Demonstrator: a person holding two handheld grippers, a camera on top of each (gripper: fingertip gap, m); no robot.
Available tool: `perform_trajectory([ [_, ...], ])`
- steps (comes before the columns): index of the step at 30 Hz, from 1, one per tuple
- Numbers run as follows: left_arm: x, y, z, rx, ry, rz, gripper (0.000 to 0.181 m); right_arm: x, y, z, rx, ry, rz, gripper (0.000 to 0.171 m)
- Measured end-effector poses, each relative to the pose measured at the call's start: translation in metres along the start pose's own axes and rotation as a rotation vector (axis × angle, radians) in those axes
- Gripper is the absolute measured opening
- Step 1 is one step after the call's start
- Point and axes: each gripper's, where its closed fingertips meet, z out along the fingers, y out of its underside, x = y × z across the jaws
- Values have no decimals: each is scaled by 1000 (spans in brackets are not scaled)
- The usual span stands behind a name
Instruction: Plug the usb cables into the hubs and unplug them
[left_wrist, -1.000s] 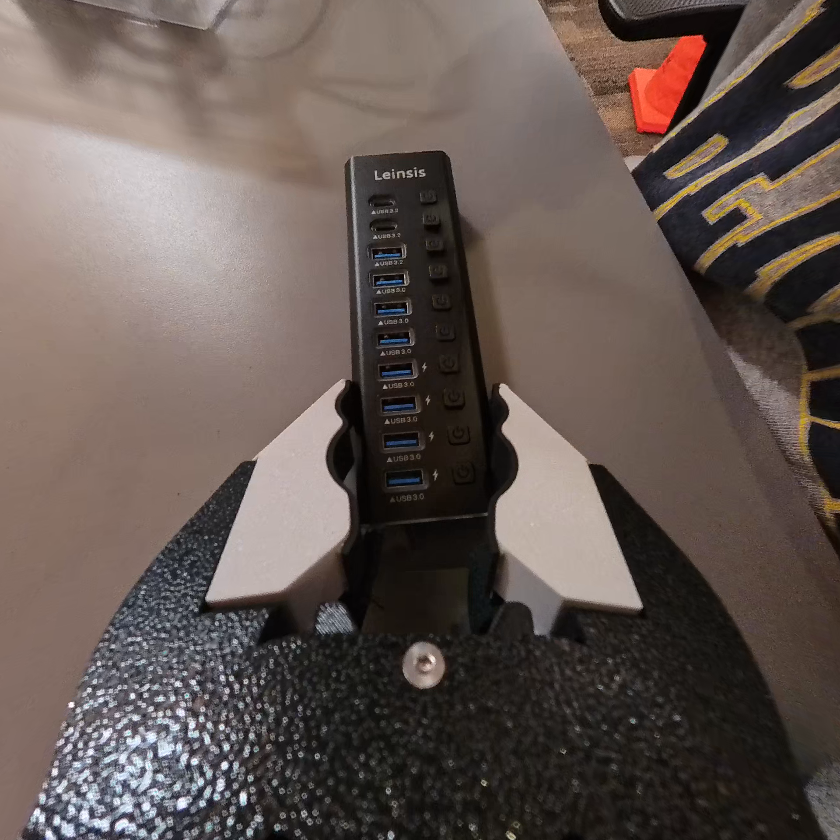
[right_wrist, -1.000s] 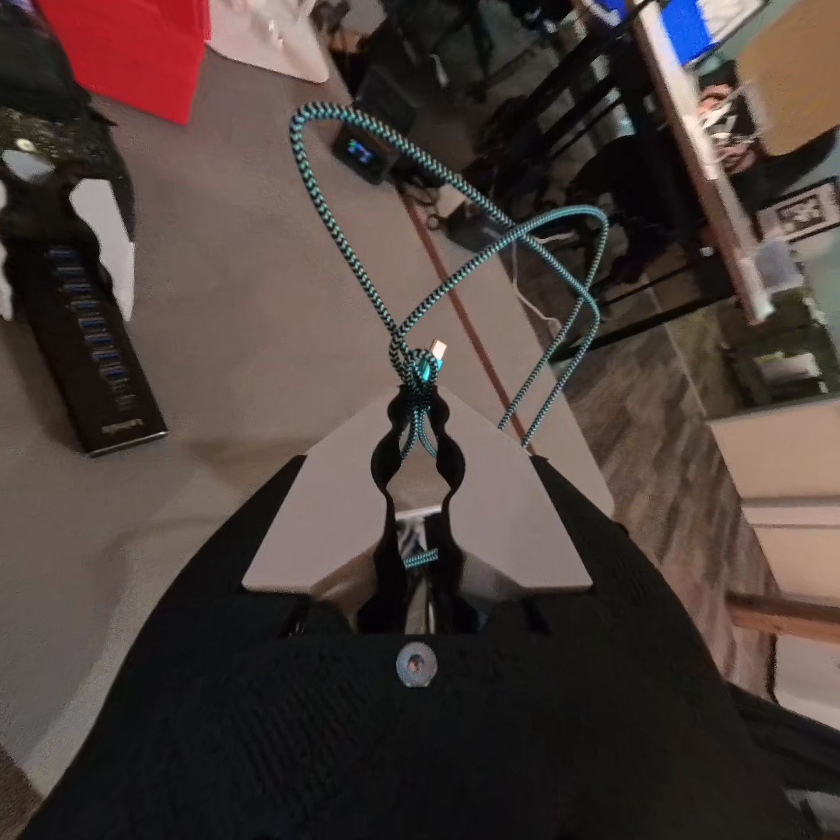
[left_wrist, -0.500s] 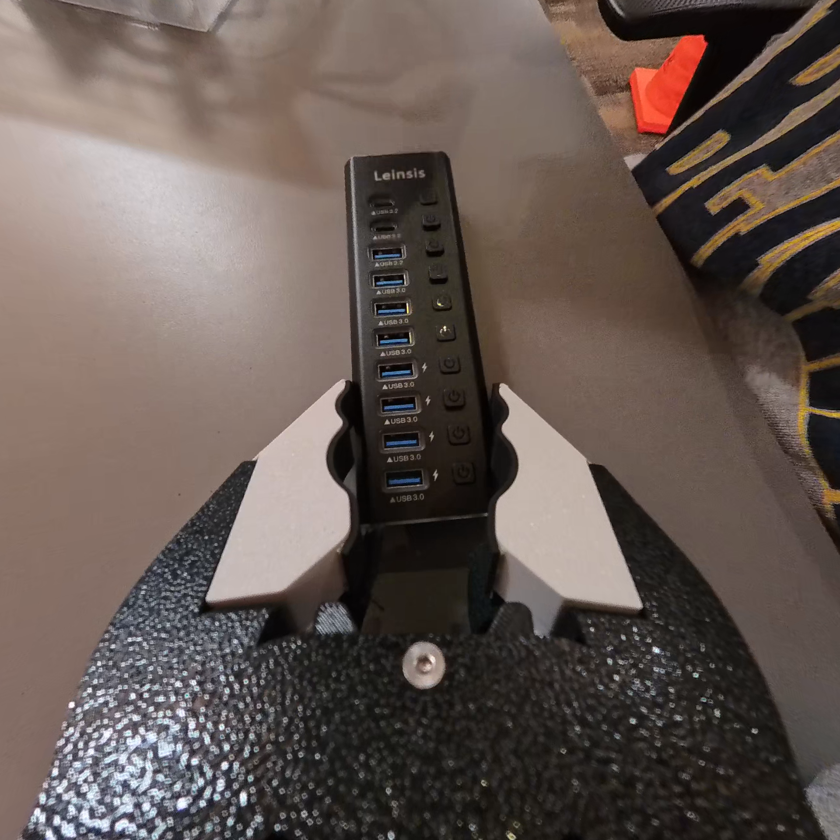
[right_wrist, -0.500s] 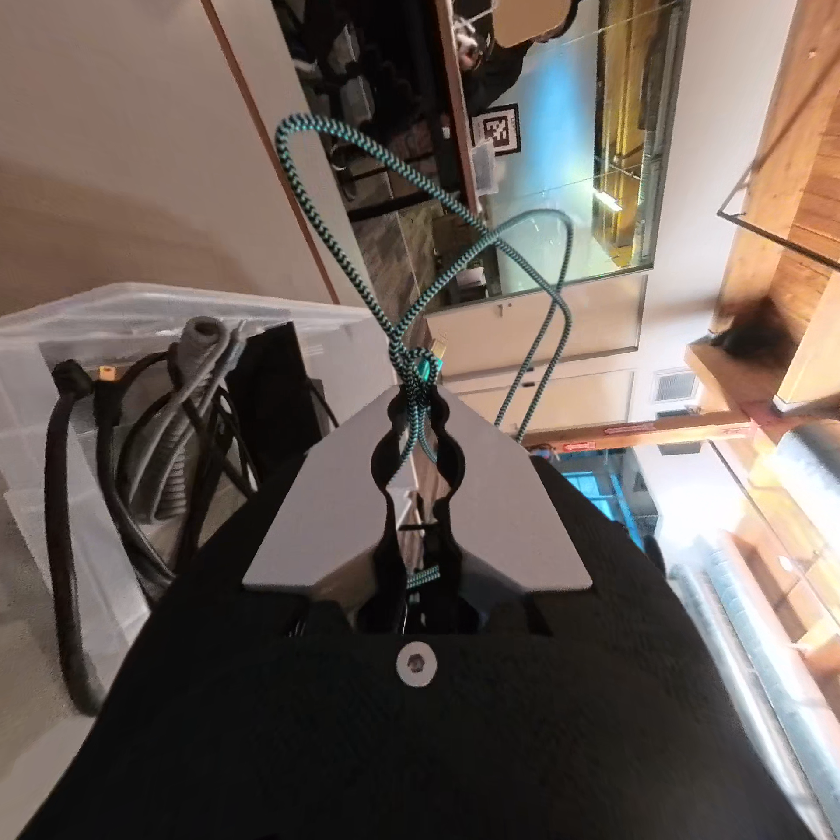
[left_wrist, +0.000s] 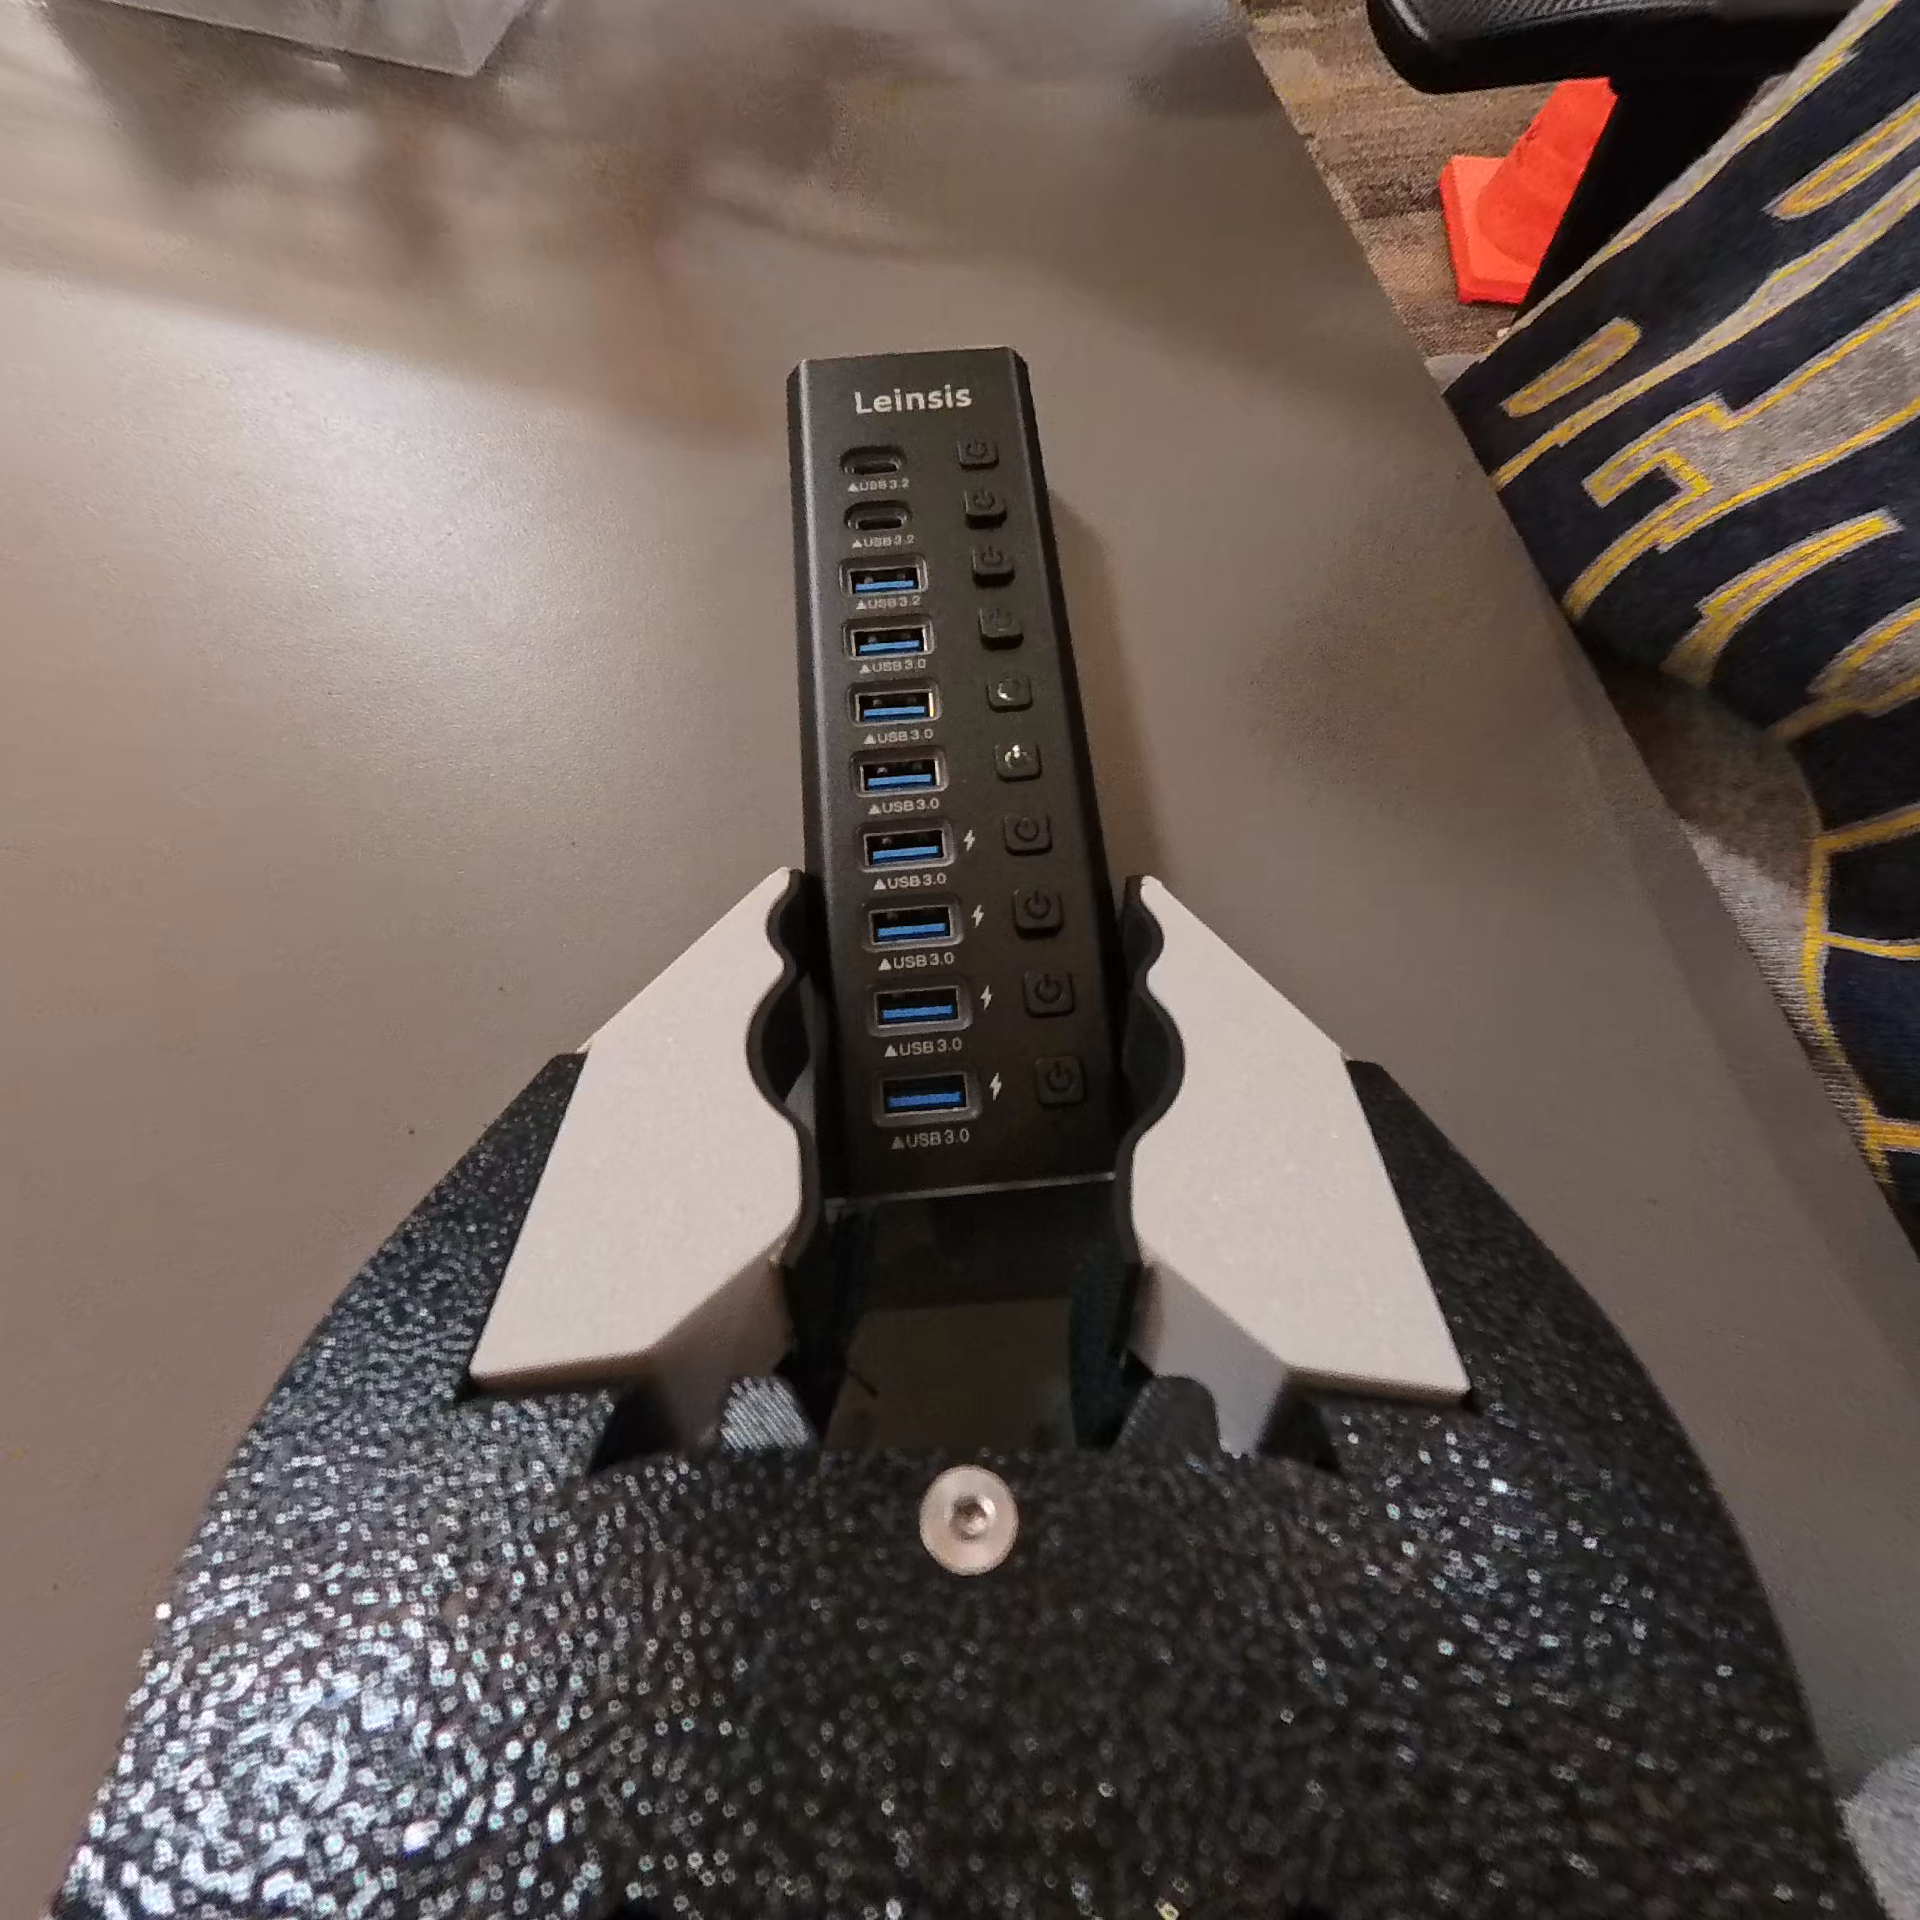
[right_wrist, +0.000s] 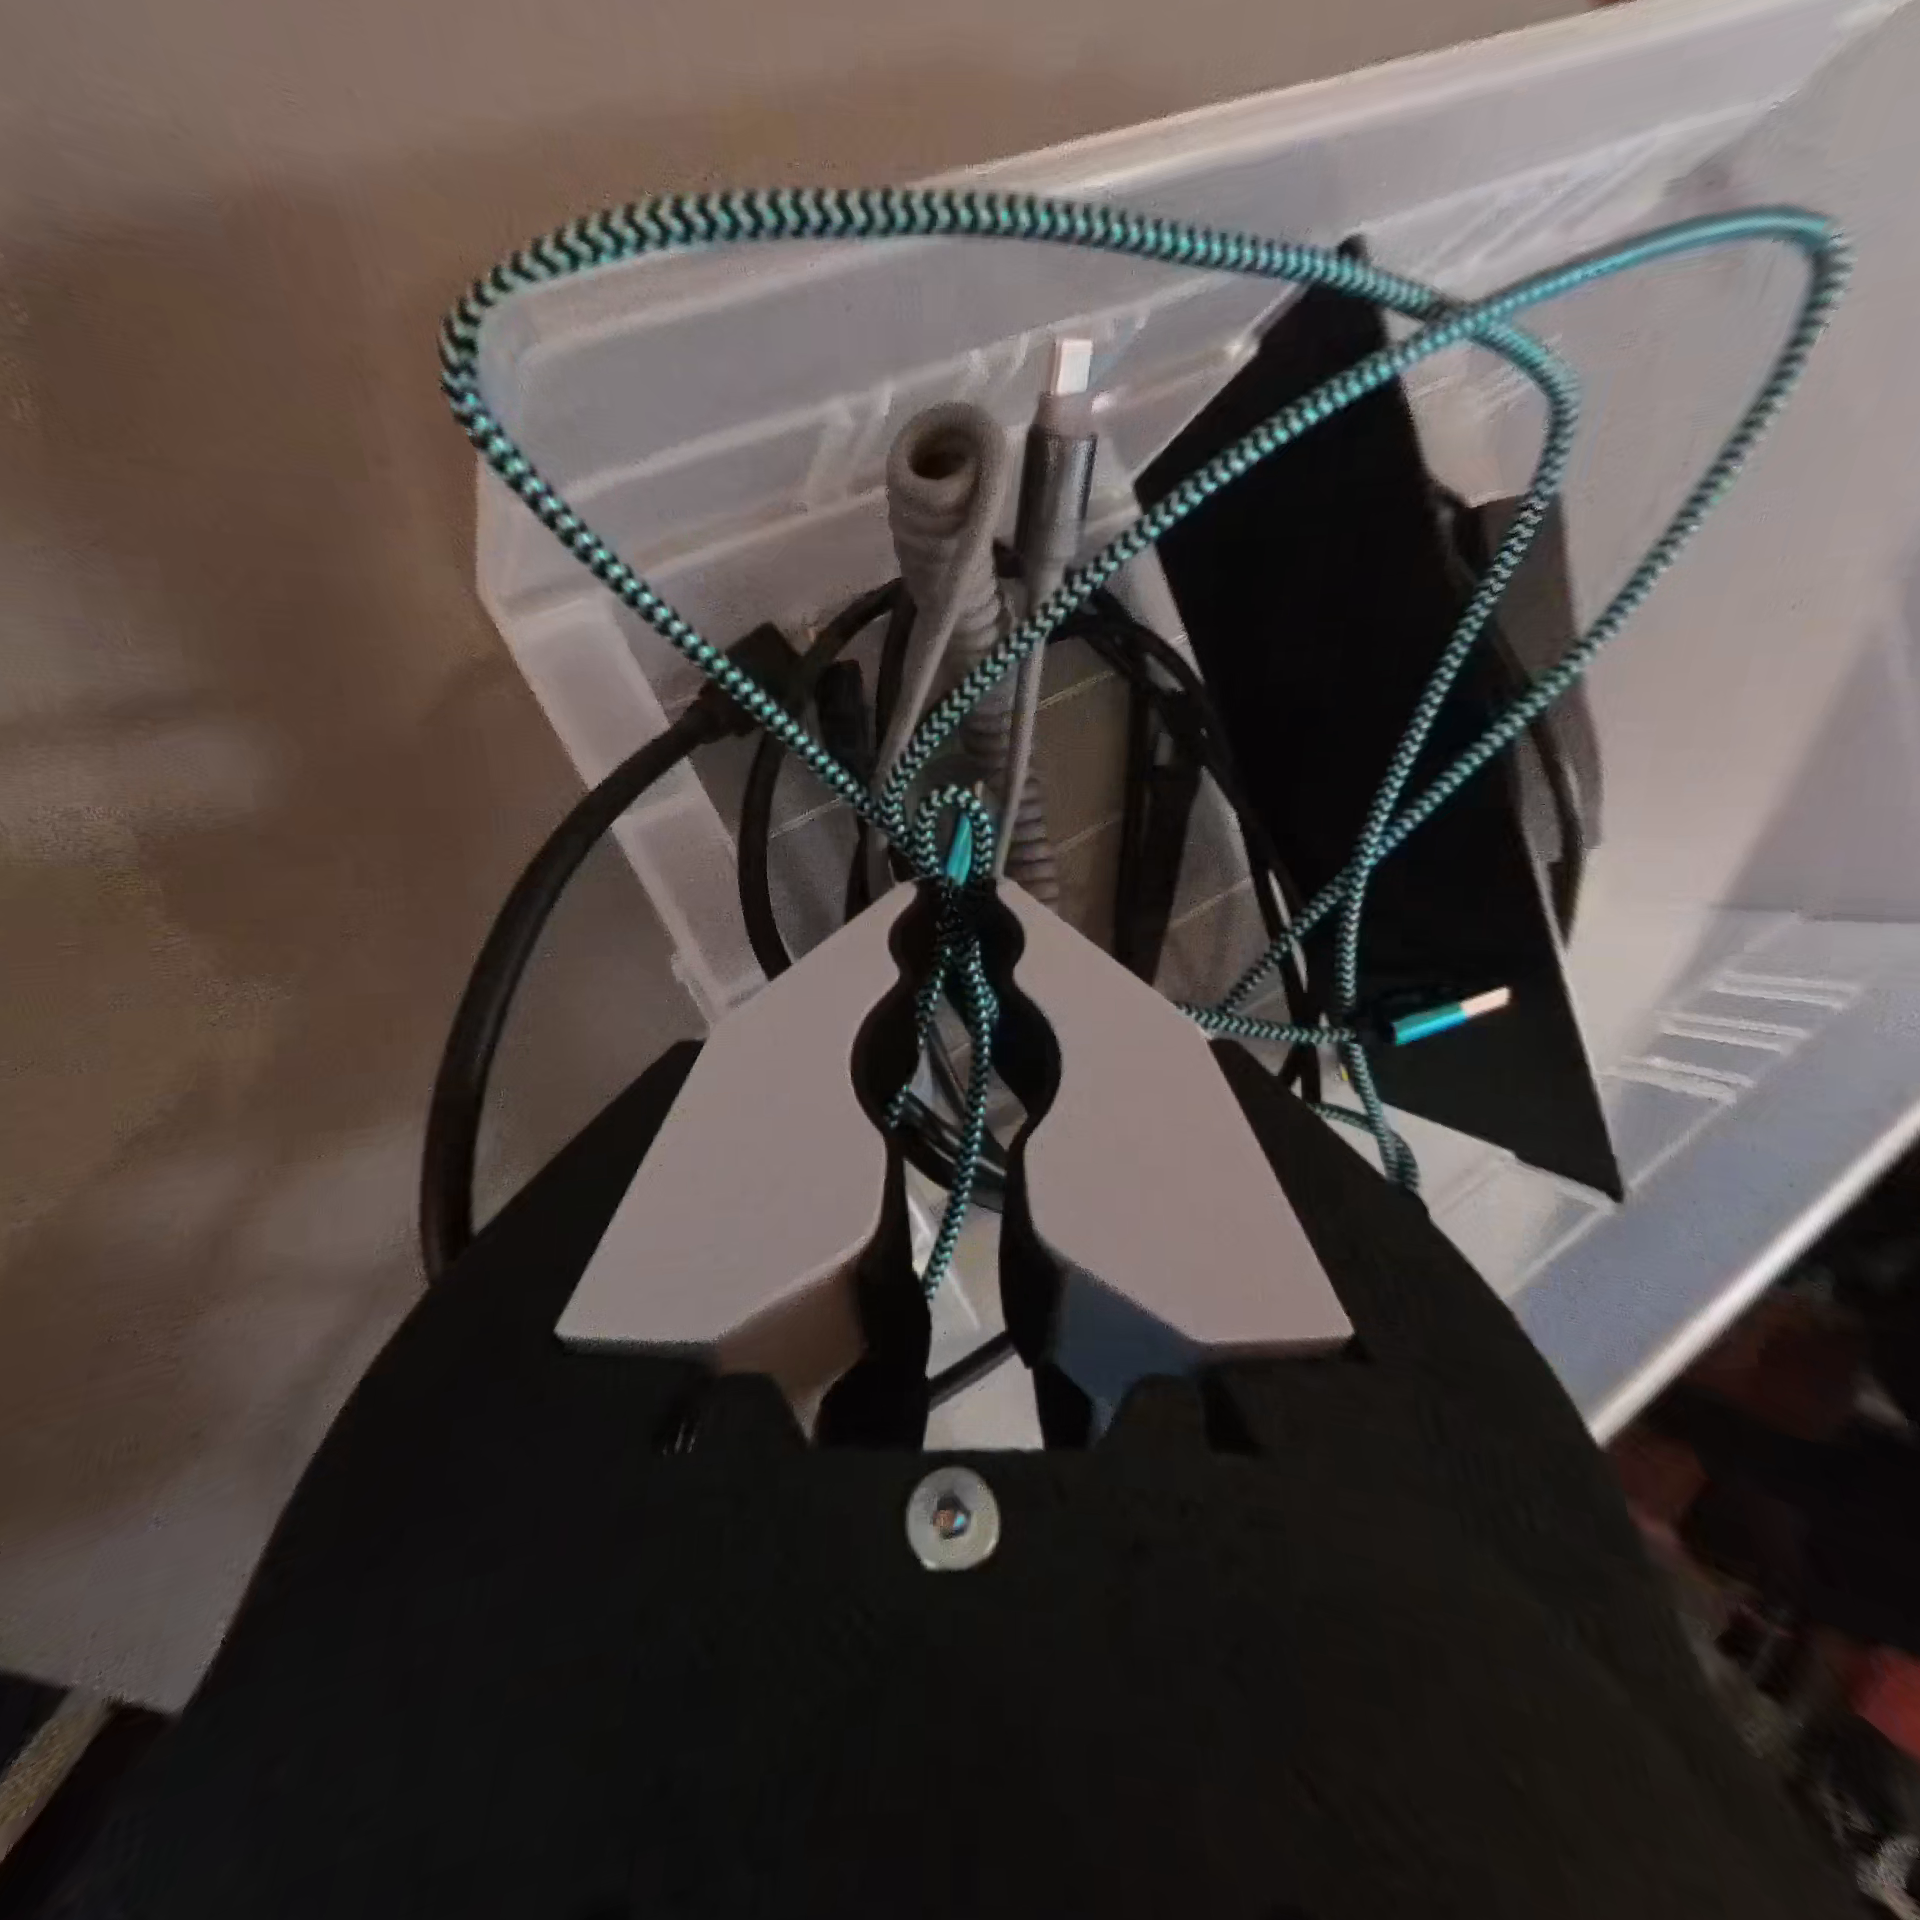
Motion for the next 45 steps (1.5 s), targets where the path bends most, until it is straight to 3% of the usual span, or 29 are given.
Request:
perform_trajectory([
  [4,0,0,0,0,0,0,58,-8,2,12,-152,-157,-26,6],
  [12,0,0,0,-3,-2,5,58,-12,1,28,-371,-237,-177,8],
  [17,0,0,0,-3,-3,6,58,-1,-29,-11,-237,-229,-45,39],
  [22,0,0,1,-2,-3,8,58,23,-64,-68,-25,7,-48,59],
  [24,0,0,1,-2,-3,9,58,-2,-101,-97,168,1,-91,69],
  [26,0,0,1,-2,-3,9,58,-59,-135,-116,353,-143,-152,86],
  [29,0,0,1,-1,-3,14,58,-142,-145,-102,379,-280,-318,100],
  [33,1,0,2,1,-15,63,58,-214,-131,-64,361,-438,-390,99],
  [38,-5,-12,3,5,-159,282,58,-239,-102,-26,252,-658,-159,99],
  [45,-8,-26,6,3,-343,583,58,-237,-98,-31,245,-922,147,72],
])
